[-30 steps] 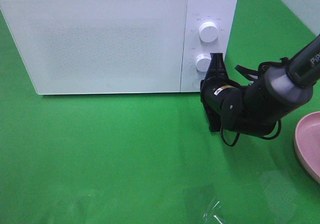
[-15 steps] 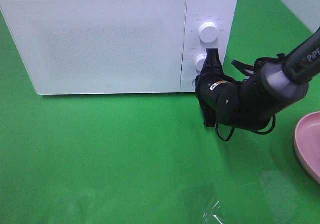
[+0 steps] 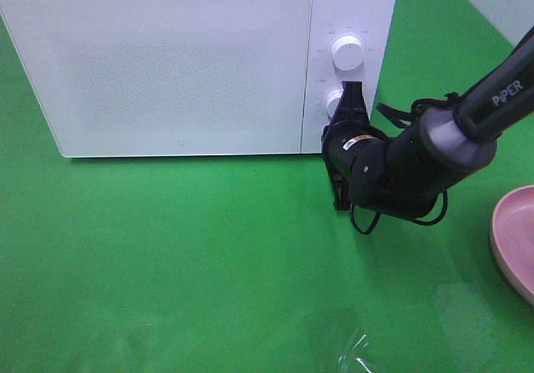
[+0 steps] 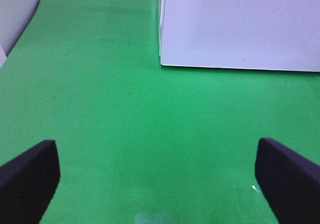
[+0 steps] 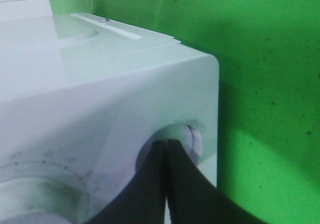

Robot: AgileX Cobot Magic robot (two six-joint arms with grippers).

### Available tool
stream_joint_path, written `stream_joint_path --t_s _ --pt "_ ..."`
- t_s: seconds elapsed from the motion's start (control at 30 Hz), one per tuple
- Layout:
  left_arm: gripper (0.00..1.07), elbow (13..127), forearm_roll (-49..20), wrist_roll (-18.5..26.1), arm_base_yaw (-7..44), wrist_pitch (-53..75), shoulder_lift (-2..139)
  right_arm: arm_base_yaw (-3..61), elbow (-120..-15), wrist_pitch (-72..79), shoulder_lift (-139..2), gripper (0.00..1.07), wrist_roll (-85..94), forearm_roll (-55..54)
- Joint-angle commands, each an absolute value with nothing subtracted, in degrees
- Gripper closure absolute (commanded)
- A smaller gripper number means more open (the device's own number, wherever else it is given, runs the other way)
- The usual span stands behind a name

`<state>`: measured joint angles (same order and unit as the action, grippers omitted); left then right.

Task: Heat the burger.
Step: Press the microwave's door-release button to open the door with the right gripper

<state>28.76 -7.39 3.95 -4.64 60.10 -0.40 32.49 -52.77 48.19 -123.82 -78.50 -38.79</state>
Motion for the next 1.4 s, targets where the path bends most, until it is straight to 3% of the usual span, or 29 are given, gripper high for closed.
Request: stream_joint_path --t_s 0.03,0.77,1.4 --pt "0.08 28.53 -7.62 4.01 -4.41 59.59 -1.55 31.40 -57.70 59.01 -124.45 1.07 -75.00 -39.02" --pt "0.08 28.53 -7.62 4.01 -4.41 59.59 -1.55 31.40 -60.56 59.36 -125.82 1.07 -70.53 -41.20" --pt "0.08 28.53 -7.62 4.01 -4.41 59.59 -1.55 32.95 -49.73 45.84 -118.89 1.07 -72.54 -37.07"
